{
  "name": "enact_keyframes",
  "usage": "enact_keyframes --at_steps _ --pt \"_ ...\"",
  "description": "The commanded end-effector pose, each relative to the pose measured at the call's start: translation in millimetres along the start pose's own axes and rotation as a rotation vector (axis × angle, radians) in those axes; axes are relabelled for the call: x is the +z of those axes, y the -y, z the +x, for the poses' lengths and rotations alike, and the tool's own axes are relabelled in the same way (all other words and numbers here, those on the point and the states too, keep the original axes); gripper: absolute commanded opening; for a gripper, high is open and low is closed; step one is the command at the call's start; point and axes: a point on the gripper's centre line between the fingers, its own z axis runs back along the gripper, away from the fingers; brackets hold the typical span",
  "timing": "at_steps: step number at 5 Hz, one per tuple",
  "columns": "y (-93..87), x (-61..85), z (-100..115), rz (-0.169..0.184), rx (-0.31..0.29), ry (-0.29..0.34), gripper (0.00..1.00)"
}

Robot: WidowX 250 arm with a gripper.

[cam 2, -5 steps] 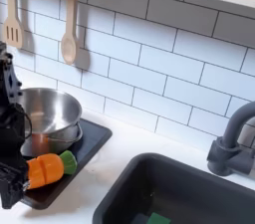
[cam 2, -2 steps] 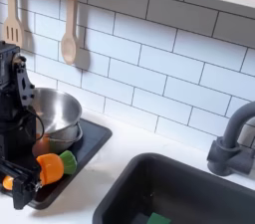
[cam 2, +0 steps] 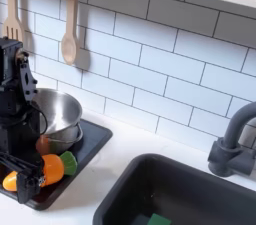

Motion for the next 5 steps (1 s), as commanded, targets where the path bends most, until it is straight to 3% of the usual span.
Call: enact_keyframes --at_steps 1,2,5 --pt "-1.0 4.0 10.2 0.012 -0.052 0.019 1.0" --pt "-4.6 1.3 8.2 0.005 -0.035 0.009 1.0" --pt "5.8 -4.4 10.2 -0.004 -0.132 -0.009 1.0"
